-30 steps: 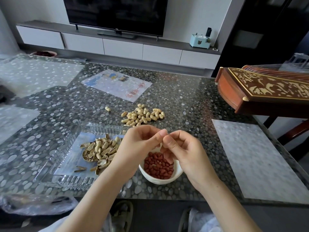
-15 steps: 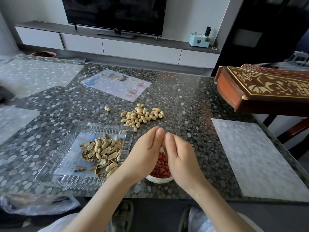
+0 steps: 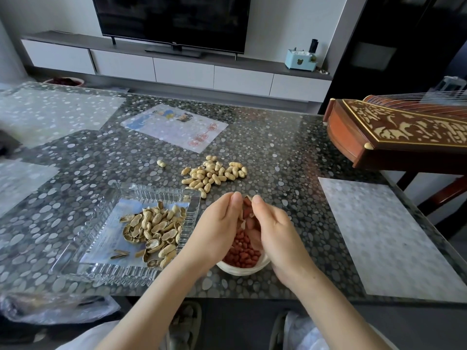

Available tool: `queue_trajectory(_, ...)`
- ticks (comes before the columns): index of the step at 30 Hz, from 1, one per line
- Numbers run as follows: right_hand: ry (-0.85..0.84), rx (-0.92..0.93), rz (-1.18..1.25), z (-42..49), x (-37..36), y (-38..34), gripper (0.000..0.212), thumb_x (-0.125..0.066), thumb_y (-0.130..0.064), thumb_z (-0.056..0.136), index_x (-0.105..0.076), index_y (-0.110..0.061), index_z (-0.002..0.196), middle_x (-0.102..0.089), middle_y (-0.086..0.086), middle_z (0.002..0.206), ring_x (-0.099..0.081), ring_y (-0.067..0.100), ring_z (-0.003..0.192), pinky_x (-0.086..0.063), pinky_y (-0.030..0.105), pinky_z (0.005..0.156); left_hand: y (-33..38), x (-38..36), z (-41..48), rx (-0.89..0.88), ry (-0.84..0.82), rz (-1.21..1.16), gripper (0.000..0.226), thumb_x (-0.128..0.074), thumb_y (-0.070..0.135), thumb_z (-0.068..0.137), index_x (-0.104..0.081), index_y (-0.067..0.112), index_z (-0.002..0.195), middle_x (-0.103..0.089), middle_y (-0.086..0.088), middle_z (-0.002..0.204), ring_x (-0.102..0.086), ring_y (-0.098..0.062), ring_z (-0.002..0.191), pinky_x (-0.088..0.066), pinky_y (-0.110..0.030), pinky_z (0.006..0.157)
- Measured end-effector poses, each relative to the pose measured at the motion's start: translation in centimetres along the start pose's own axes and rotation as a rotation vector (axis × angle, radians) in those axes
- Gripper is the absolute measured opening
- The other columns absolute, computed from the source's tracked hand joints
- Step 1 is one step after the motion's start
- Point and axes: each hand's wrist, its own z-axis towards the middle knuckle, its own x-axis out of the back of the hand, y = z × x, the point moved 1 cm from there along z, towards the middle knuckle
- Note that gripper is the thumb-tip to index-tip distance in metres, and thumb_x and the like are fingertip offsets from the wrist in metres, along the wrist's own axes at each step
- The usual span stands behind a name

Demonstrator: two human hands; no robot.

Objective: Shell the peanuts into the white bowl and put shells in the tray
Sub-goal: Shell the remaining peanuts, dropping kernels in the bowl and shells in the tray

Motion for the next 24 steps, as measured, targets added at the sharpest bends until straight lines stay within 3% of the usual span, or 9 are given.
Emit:
queue_trajectory(1,-0.027,-0.068,0.075,0.1,0.2,0.0,0.046,-0.041,-0.037,0.100,-0.056,-0.012,0.064,-0.050,-0.008,0.052,-0.049,0.004,0.050,-0.040,0.016,0.049,-0.1,0.1,0.1,0.034,-0.027,-0.061,0.044,-0.034,0.040,0.100,-0.056,0.003,0.090,-0.064,-0.021,0.089,-0.063,-0.035,0.086,-0.052,-0.048,0.084)
queue_trajectory(3,-0.093,-0.171,0.195,0.2,0.6,-0.2,0.046,-0.042,-0.037,0.099,-0.051,-0.012,0.062,-0.046,-0.006,0.047,-0.042,0.005,0.041,-0.034,0.016,0.042,0.0,0.2,0.1,0.094,-0.062,-0.155,0.044,-0.035,0.038,0.100,-0.056,0.002,0.087,-0.066,-0.016,0.079,-0.064,-0.034,0.079,-0.053,-0.043,0.080)
queue_trajectory(6,-0.108,-0.219,0.168,0.5,1.3,-0.3,0.044,-0.044,-0.039,0.099,-0.051,-0.014,0.063,-0.043,-0.006,0.047,-0.036,0.006,0.040,-0.029,0.017,0.041,0.0,0.4,0.3,0.095,-0.038,-0.096,0.040,-0.035,0.035,0.100,-0.047,0.009,0.072,-0.047,0.005,0.059,-0.044,-0.011,0.056,-0.036,-0.025,0.061)
queue_trajectory(9,-0.038,-0.066,-0.231,0.9,2.4,-0.1,0.048,-0.045,-0.043,0.097,-0.049,-0.015,0.058,-0.042,-0.007,0.047,-0.039,0.007,0.044,-0.030,0.019,0.047,0.0,0.6,0.4,-0.025,0.032,0.242,0.041,-0.039,0.033,0.099,-0.045,0.013,0.064,-0.046,0.009,0.049,-0.041,-0.001,0.044,-0.031,-0.014,0.048)
queue_trajectory(11,-0.011,0.109,-0.561,1.0,2.9,0.3,0.051,-0.048,-0.043,0.095,-0.042,-0.013,0.055,-0.038,-0.004,0.047,-0.036,0.009,0.045,-0.028,0.022,0.047,-0.2,0.9,0.5,-0.123,0.083,0.461,0.041,-0.044,0.036,0.097,-0.048,0.013,0.063,-0.050,0.001,0.052,-0.038,-0.006,0.043,-0.030,-0.018,0.045)
queue_trajectory(13,0.016,0.190,-0.705,1.0,3.0,0.6,0.051,-0.051,-0.042,0.095,-0.036,-0.016,0.053,-0.034,-0.006,0.046,-0.032,0.008,0.043,-0.024,0.021,0.045,-0.4,1.1,0.7,-0.167,0.117,0.551,0.041,-0.049,0.037,0.094,-0.045,0.014,0.059,-0.047,-0.001,0.052,-0.035,-0.009,0.043,-0.031,-0.021,0.047)
queue_trajectory(18,0.066,0.153,-0.522,1.4,3.2,0.7,0.054,-0.046,-0.045,0.095,-0.047,-0.005,0.058,-0.043,0.000,0.050,-0.040,0.010,0.047,-0.034,0.026,0.051,-0.5,2.6,1.1,-0.108,0.161,0.547,0.043,-0.046,0.034,0.094,-0.053,0.009,0.061,-0.046,0.003,0.047,-0.034,-0.007,0.038,-0.030,-0.018,0.043)
queue_trajectory(21,0.008,0.092,-0.304,1.3,2.5,0.2,0.050,-0.045,-0.044,0.096,-0.054,-0.008,0.062,-0.047,-0.005,0.047,-0.045,0.004,0.045,-0.038,0.016,0.050,-1.0,5.1,1.5,-0.027,0.232,0.541,0.045,-0.045,0.034,0.094,-0.053,0.007,0.060,-0.046,0.001,0.046,-0.033,-0.008,0.038,-0.029,-0.018,0.042)
queue_trajectory(24,-0.046,0.249,-0.364,1.5,0.7,-0.2,0.046,-0.045,-0.043,0.096,-0.058,-0.012,0.064,-0.053,-0.002,0.049,-0.050,0.008,0.046,-0.046,0.023,0.053,-2.0,8.2,1.8,0.092,0.265,0.617,0.047,-0.044,0.038,0.095,-0.059,0.005,0.065,-0.054,-0.007,0.050,-0.039,-0.016,0.042,-0.031,-0.021,0.046)
